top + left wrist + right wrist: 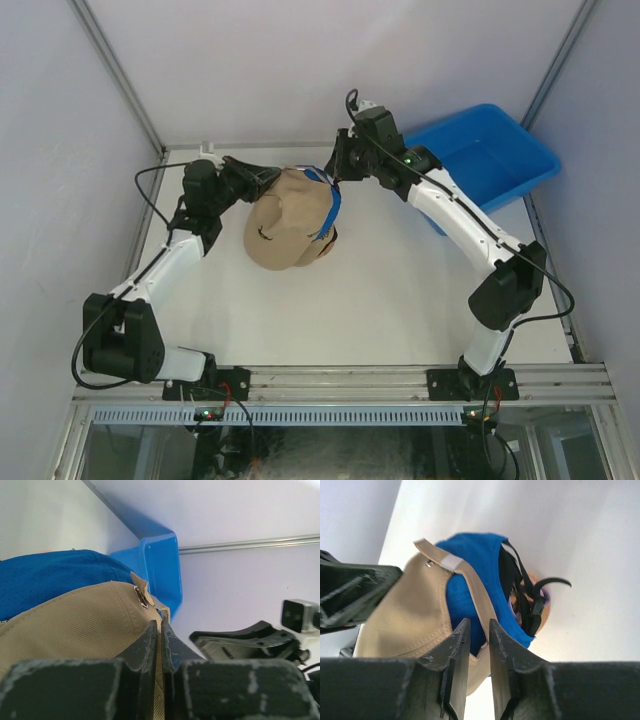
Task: Stack the hats
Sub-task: Stack the hat on the hat.
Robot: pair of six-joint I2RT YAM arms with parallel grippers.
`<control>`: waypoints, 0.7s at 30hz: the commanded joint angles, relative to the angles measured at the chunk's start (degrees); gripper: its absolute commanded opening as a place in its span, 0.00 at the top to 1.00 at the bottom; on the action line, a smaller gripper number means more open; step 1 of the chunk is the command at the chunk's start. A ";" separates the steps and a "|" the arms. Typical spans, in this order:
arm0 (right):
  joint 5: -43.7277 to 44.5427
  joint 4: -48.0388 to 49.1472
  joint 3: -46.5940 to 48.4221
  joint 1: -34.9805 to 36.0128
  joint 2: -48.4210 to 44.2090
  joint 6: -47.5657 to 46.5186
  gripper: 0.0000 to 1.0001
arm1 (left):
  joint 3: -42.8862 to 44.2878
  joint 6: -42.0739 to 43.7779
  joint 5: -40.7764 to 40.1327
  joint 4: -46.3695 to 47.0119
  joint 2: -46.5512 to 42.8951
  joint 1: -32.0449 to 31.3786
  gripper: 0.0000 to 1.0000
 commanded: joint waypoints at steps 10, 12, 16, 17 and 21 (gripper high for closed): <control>0.08 -1.45 16.18 2.01 7.64 -10.60 0.75 | 6.39 1.45 4.40 1.21 3.13 -0.35 0.92; 0.02 -2.77 18.00 2.63 9.20 -12.00 0.74 | 6.70 1.50 4.70 1.14 3.47 -0.31 0.92; 0.19 -4.18 19.77 3.73 11.37 -14.15 0.74 | 6.96 1.39 5.27 1.30 4.11 -0.32 0.92; 0.38 -4.29 19.81 3.97 11.66 -14.50 0.74 | 6.99 1.44 5.33 1.44 4.25 -0.35 0.92; 1.45 -4.57 20.20 4.65 12.64 -15.81 0.74 | 7.33 1.45 5.76 1.62 4.73 -0.30 0.92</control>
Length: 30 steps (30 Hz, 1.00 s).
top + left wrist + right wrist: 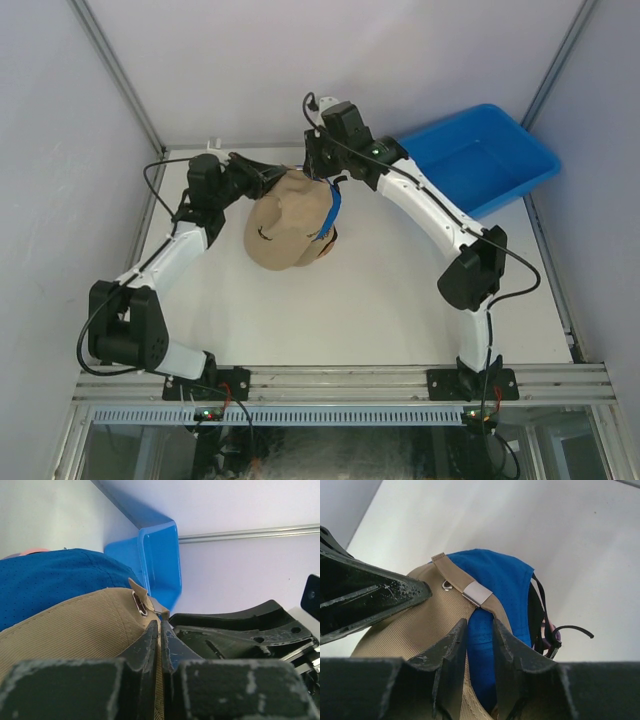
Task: Stack the hats
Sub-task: Stack the hat on the hat.
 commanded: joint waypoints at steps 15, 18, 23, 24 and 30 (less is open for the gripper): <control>11.84 0.92 3.88 2.43 0.79 -9.12 0.72 | 4.93 1.83 3.41 1.86 1.72 0.03 0.92; 11.21 0.47 4.64 2.26 1.72 -9.08 0.71 | 5.31 1.80 3.75 1.96 2.00 0.13 0.92; 10.02 0.50 4.74 2.26 2.62 -8.89 0.71 | 5.77 1.67 4.20 2.06 2.54 0.22 0.92; 9.61 0.42 4.83 2.26 2.82 -8.92 0.71 | 5.86 1.66 4.22 2.22 2.56 0.27 0.92; 9.31 1.87 1.99 2.60 1.32 -9.16 0.70 | 5.86 1.39 4.37 2.72 3.03 0.37 0.92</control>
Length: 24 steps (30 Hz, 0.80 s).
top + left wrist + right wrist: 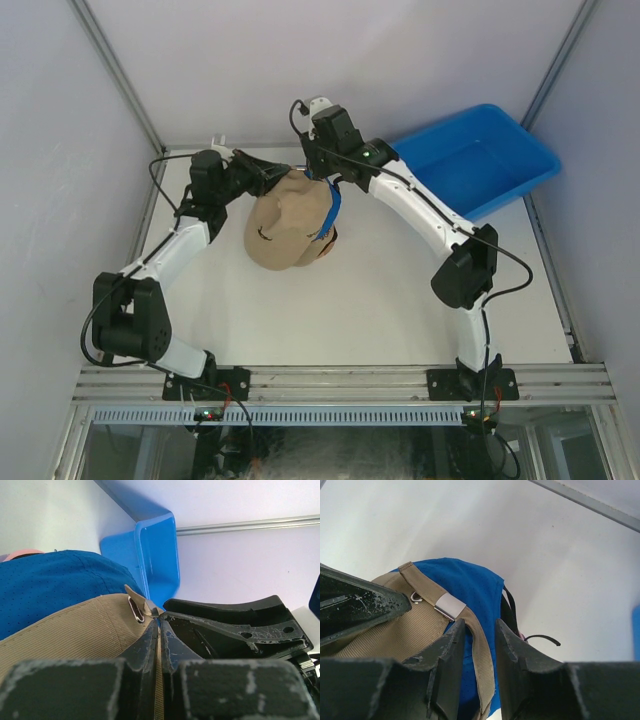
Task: Stack the hats
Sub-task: Stack the hat on the hat.
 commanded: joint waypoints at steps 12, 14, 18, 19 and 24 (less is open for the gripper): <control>-0.37 3.22 -2.17 0.82 -1.98 -1.59 0.69 | 3.99 1.01 2.14 2.83 0.59 0.61 0.92; -0.48 3.14 -2.40 0.73 -1.71 -1.66 0.69 | 4.01 0.99 2.25 2.84 0.68 0.69 0.92; -0.57 3.80 -3.97 0.62 -2.34 -1.96 0.69 | 4.05 0.84 2.51 3.02 0.80 1.19 0.92; -0.53 3.96 -4.21 0.62 -2.43 -2.05 0.69 | 4.09 0.83 2.60 3.10 0.81 1.22 0.92; -0.38 4.58 -5.40 0.58 -2.88 -2.37 0.69 | 4.54 0.52 3.14 3.65 1.64 1.55 0.92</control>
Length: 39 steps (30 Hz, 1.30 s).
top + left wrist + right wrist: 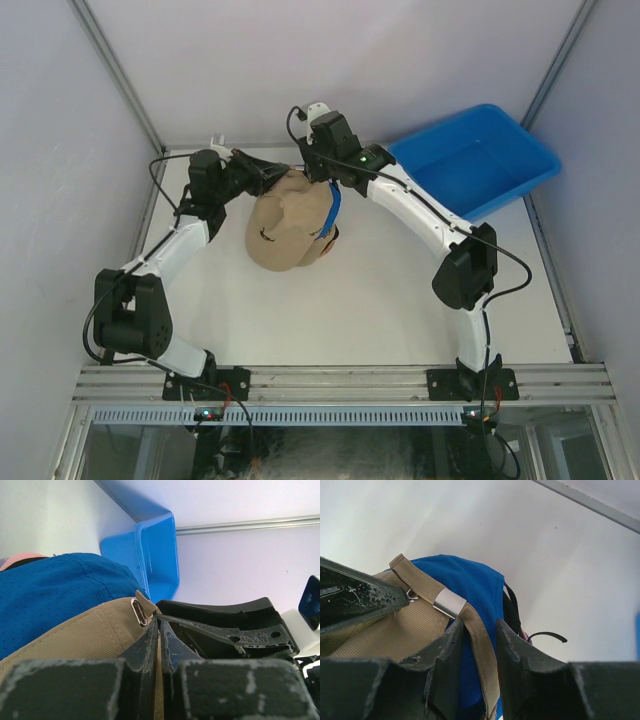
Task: Stack the hats
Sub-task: Stack the hat on the hat.
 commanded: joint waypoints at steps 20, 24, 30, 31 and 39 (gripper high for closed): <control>-0.99 -2.82 2.12 -2.49 1.49 -1.84 0.94 | 7.29 -1.01 2.97 4.48 2.87 0.60 0.89; -0.67 -3.93 2.84 -2.65 2.07 -1.31 1.00 | 7.56 -1.80 2.76 5.02 2.44 0.55 0.89; 1.60 -3.85 3.55 -3.15 0.57 0.31 1.00 | 4.01 -1.12 -2.94 3.15 -2.10 1.08 0.77; 1.95 -3.66 3.55 -3.24 0.12 0.52 1.00 | 3.07 -1.07 -4.29 2.76 -3.14 1.35 0.75; 4.66 -5.87 5.12 -3.80 -1.68 2.08 1.00 | -4.28 -1.17 -12.36 -0.24 -10.81 3.20 0.63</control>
